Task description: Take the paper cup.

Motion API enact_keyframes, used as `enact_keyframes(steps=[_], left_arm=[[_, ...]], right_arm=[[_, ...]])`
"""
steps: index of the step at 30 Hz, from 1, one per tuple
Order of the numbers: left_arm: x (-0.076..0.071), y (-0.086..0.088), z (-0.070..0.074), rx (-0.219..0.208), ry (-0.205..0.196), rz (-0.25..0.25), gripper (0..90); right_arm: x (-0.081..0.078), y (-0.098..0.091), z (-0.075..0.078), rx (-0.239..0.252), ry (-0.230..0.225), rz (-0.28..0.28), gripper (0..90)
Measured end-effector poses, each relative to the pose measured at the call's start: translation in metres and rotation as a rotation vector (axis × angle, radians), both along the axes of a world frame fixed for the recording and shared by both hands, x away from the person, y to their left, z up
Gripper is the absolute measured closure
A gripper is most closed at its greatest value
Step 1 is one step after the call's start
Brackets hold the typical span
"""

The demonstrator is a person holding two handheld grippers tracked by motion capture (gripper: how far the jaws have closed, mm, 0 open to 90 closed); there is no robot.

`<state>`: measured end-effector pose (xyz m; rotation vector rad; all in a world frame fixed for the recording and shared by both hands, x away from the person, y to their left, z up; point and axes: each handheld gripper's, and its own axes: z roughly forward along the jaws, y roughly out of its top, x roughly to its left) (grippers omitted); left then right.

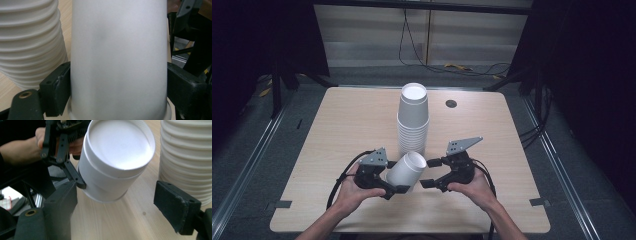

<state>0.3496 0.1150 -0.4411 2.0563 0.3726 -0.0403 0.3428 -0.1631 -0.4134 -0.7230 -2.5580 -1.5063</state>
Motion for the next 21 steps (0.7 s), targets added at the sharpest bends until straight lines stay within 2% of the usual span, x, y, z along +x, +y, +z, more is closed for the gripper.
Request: enact_keyframes(steps=[2, 3, 4, 8, 9, 10, 12, 13, 14, 15, 19, 21], left_arm=[[0.0004, -0.0002, -0.0008, 0.009, 0.001, -0.004, 16.0], [0.0005, -0.0006, -0.0013, 0.021, 0.002, -0.005, 16.1], [0.0005, -0.0012, -0.0017, 0.026, 0.004, -0.009, 16.1], [-0.0003, -0.0017, -0.0004, 0.053, 0.003, -0.026, 16.2], [-0.0006, -0.0023, -0.0010, 0.060, 0.003, -0.030, 16.2], [-0.0007, -0.0025, -0.0013, 0.078, 0.002, -0.033, 16.2], [-0.0007, -0.0041, -0.0020, 0.101, 0.005, -0.046, 16.2], [-0.0008, -0.0050, -0.0014, 0.114, 0.004, -0.047, 16.2], [-0.0009, -0.0054, 0.0000, 0.134, -0.003, -0.053, 16.2], [-0.0014, -0.0064, 0.0020, 0.140, -0.009, -0.065, 16.2], [-0.0018, -0.0064, 0.0035, 0.147, -0.016, -0.069, 16.2], [-0.0016, -0.0055, 0.0034, 0.171, -0.027, -0.066, 16.2]], right_arm=[[-0.0001, 0.0001, 0.0001, 0.003, 0.009, 0.006, 18.7], [-0.0010, 0.0004, 0.0011, 0.029, 0.025, 0.047, 16.9], [-0.0010, 0.0004, 0.0011, 0.029, 0.025, 0.047, 16.9], [-0.0028, 0.0022, 0.0058, -0.013, 0.009, 0.046, 15.2], [-0.0033, 0.0021, 0.0061, -0.050, -0.005, 0.040, 15.1], [-0.0033, 0.0021, 0.0061, -0.050, -0.005, 0.040, 15.1], [-0.0046, 0.0035, 0.0056, -0.096, -0.024, 0.036, 15.6], [-0.0052, 0.0042, 0.0057, -0.103, -0.026, 0.046, 17.2], [-0.0060, 0.0048, 0.0064, -0.108, -0.038, 0.049, 17.9], [-0.0074, 0.0070, 0.0077, -0.133, -0.062, 0.060, 18.1], [-0.0079, 0.0087, 0.0071, -0.163, -0.069, 0.068, 18.2], [-0.0077, 0.0091, 0.0051, -0.184, -0.069, 0.072, 18.4]])
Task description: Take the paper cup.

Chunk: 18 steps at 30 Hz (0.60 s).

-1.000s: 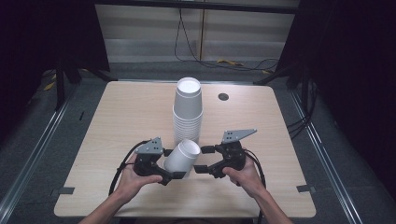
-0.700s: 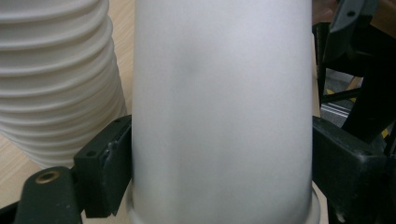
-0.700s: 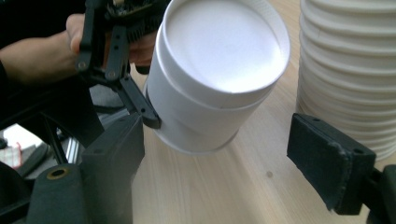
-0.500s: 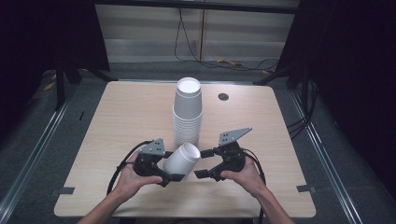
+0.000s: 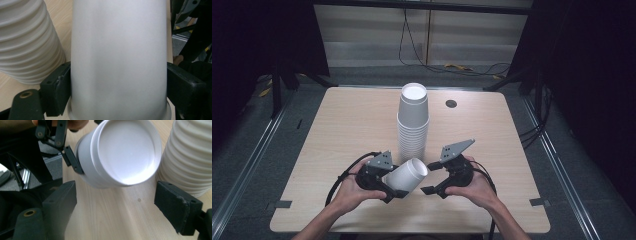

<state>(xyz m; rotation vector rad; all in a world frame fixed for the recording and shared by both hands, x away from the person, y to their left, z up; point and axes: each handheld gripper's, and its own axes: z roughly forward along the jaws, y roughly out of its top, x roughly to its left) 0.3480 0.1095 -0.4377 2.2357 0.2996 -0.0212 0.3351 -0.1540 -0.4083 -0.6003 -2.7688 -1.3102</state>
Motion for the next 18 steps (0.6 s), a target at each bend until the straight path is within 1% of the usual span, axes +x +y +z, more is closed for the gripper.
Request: enact_keyframes(steps=[2, 3, 6, 8, 9, 10, 11, 12, 13, 15, 16, 18], left_arm=[[0.001, 0.001, 0.000, 0.010, -0.006, -0.001, 16.0], [0.002, 0.002, 0.000, 0.017, -0.009, 0.001, 16.0], [0.003, 0.005, 0.002, 0.043, -0.023, 0.004, 16.0], [0.002, 0.005, 0.002, 0.052, -0.016, 0.010, 16.0], [0.002, 0.005, 0.002, 0.065, -0.015, 0.009, 16.0], [0.001, 0.004, 0.001, 0.063, -0.016, 0.008, 16.0], [0.001, 0.003, 0.001, 0.078, -0.020, 0.002, 16.0], [0.001, 0.002, 0.000, 0.081, -0.018, 0.001, 16.0], [0.000, 0.001, -0.001, 0.083, -0.015, 0.004, 16.0], [0.000, -0.002, -0.001, 0.100, -0.017, -0.003, 15.9], [0.000, -0.003, -0.001, 0.101, -0.020, -0.003, 15.8], [-0.001, -0.005, -0.002, 0.115, -0.022, -0.011, 15.8]], right_arm=[[0.000, 0.001, -0.002, -0.020, 0.021, 0.017, 22.2], [-0.001, 0.001, -0.002, -0.025, 0.022, 0.027, 23.1], [-0.002, 0.003, -0.002, -0.052, 0.003, 0.027, 22.3], [-0.001, 0.004, -0.003, -0.068, -0.001, 0.016, 19.6], [-0.001, 0.004, -0.004, -0.073, 0.004, 0.017, 20.4], [-0.001, 0.004, -0.004, -0.073, 0.004, 0.017, 20.4], [0.000, 0.004, -0.004, -0.078, 0.014, 0.021, 22.1], [0.000, 0.004, -0.004, -0.088, 0.013, 0.026, 23.3], [0.000, 0.005, -0.004, -0.096, 0.003, 0.032, 23.1], [0.001, 0.006, -0.003, -0.116, -0.007, 0.032, 21.0], [0.002, 0.007, -0.003, -0.126, -0.012, 0.034, 20.1], [0.003, 0.009, -0.004, -0.131, -0.019, 0.045, 19.6]])
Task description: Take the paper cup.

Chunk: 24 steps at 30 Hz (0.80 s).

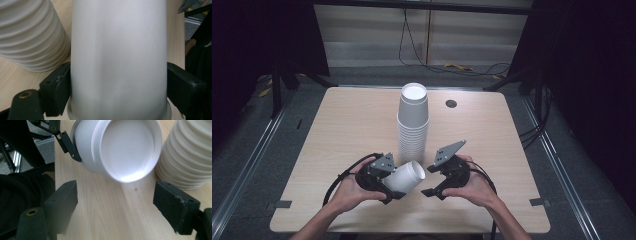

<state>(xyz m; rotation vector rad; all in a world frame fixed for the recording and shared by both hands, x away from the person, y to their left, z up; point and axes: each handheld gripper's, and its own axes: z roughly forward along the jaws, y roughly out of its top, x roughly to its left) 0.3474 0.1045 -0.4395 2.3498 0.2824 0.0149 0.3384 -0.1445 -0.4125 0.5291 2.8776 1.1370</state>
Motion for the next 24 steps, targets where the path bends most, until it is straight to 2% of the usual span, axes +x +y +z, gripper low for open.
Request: enact_keyframes(steps=[1, 2, 5, 7, 10, 13, 18, 22, 24], left_arm=[[-0.001, -0.001, -0.001, 0.000, -0.002, 0.000, 15.8], [-0.001, -0.003, -0.002, 0.018, -0.005, -0.011, 15.8], [-0.002, -0.004, -0.003, 0.029, -0.009, -0.011, 15.8], [-0.003, -0.006, -0.005, 0.030, -0.011, -0.009, 15.8], [-0.006, -0.011, -0.008, 0.049, -0.015, -0.025, 15.8], [-0.008, -0.015, -0.009, 0.078, -0.019, -0.044, 15.8], [-0.009, -0.017, -0.008, 0.080, -0.023, -0.054, 15.8], [-0.010, -0.017, -0.007, 0.091, -0.024, -0.061, 16.1], [-0.010, -0.017, -0.007, 0.081, -0.031, -0.064, 16.1]], right_arm=[[0.000, 0.001, -0.001, -0.012, 0.000, 0.007, 19.5], [0.000, 0.005, -0.001, -0.049, -0.005, 0.020, 16.6], [0.002, 0.008, 0.000, -0.065, -0.020, 0.030, 15.2], [0.001, 0.013, 0.002, -0.101, -0.037, 0.061, 15.5], [0.000, 0.020, -0.001, -0.148, -0.035, 0.082, 15.2], [0.000, 0.021, -0.003, -0.170, -0.032, 0.085, 16.4], [-0.001, 0.020, -0.004, -0.193, -0.038, 0.086, 17.5], [0.001, 0.014, -0.001, -0.175, -0.043, 0.070, 16.6], [0.001, 0.013, 0.000, -0.179, -0.047, 0.071, 16.0]])
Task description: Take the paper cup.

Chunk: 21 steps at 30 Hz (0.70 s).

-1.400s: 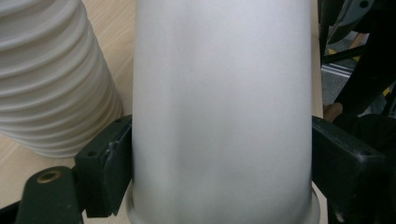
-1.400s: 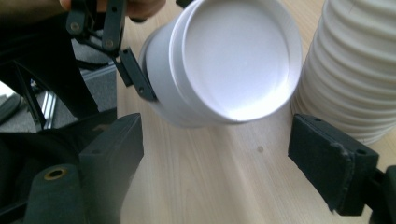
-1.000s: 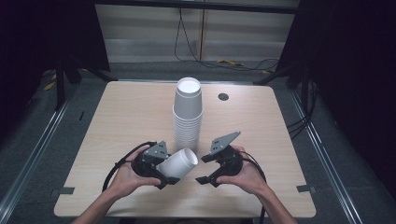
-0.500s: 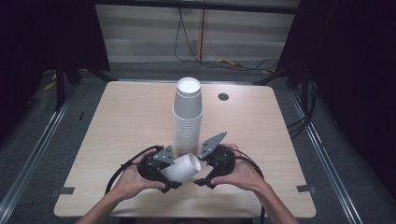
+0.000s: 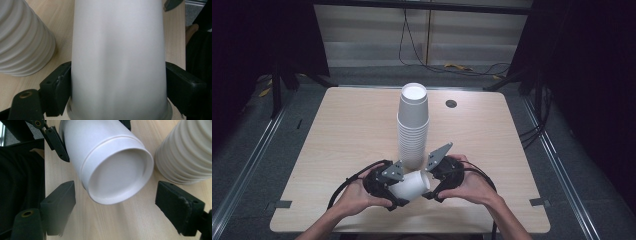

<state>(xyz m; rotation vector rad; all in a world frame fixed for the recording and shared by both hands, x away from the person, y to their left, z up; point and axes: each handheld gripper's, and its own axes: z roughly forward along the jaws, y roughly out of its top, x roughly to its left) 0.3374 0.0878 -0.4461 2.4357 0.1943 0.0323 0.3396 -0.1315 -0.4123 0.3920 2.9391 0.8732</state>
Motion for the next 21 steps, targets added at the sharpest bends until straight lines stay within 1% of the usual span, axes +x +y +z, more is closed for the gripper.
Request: enact_keyframes(steps=[1, 3, 5, 6, 8, 9, 10, 11, 12, 13, 15, 16, 17, 18, 19, 20, 21], left_arm=[[-0.001, 0.000, 0.001, 0.008, 0.001, -0.009, 16.2], [-0.001, -0.001, 0.001, 0.008, -0.002, -0.019, 16.2], [-0.003, -0.003, 0.001, 0.014, -0.011, -0.030, 16.2], [-0.004, -0.004, 0.001, 0.011, -0.009, -0.036, 16.2], [-0.006, -0.007, 0.002, 0.026, -0.010, -0.055, 16.2], [-0.007, -0.008, 0.001, 0.024, -0.014, -0.066, 16.2], [-0.008, -0.009, 0.001, 0.031, -0.011, -0.074, 16.2], [-0.010, -0.012, 0.000, 0.034, -0.024, -0.088, 16.1], [-0.011, -0.013, 0.000, 0.043, -0.018, -0.092, 16.1], [-0.011, -0.013, 0.000, 0.043, -0.018, -0.092, 16.1], [-0.013, -0.014, 0.000, 0.038, -0.025, -0.084, 16.1], [-0.014, -0.015, -0.001, 0.036, -0.026, -0.095, 16.1], [-0.015, -0.016, -0.001, 0.040, -0.033, -0.101, 16.1], [-0.017, -0.017, -0.001, 0.048, -0.032, -0.101, 16.1], [-0.017, -0.019, -0.001, 0.042, -0.037, -0.106, 16.1], [-0.018, -0.019, -0.001, 0.042, -0.044, -0.105, 16.1], [-0.018, -0.020, 0.000, 0.043, -0.043, -0.112, 16.1]], right_arm=[[0.000, -0.001, 0.000, -0.002, 0.004, 0.002, 15.2], [0.000, -0.001, -0.001, -0.004, 0.012, 0.001, 15.1], [0.001, 0.001, -0.005, -0.012, 0.029, 0.020, 15.0], [0.000, 0.003, -0.006, -0.021, 0.042, 0.030, 15.2], [-0.001, 0.006, -0.009, -0.031, 0.056, 0.048, 15.6], [0.000, 0.008, -0.009, -0.038, 0.058, 0.065, 15.7], [-0.001, 0.010, -0.010, -0.046, 0.060, 0.073, 15.8], [-0.002, 0.013, -0.011, -0.064, 0.075, 0.075, 15.0], [-0.004, 0.014, -0.011, -0.078, 0.086, 0.074, 16.4], [-0.004, 0.014, -0.011, -0.078, 0.086, 0.074, 16.4], [-0.005, 0.014, -0.012, -0.066, 0.098, 0.094, 18.2], [-0.005, 0.015, -0.012, -0.073, 0.097, 0.097, 17.9], [-0.006, 0.015, -0.012, -0.063, 0.105, 0.111, 19.0], [-0.006, 0.015, -0.012, -0.063, 0.105, 0.111, 19.0], [-0.007, 0.015, -0.011, -0.072, 0.115, 0.112, 19.9], [-0.007, 0.015, -0.012, -0.068, 0.113, 0.122, 21.2], [-0.007, 0.015, -0.012, -0.055, 0.112, 0.138, 22.1]])
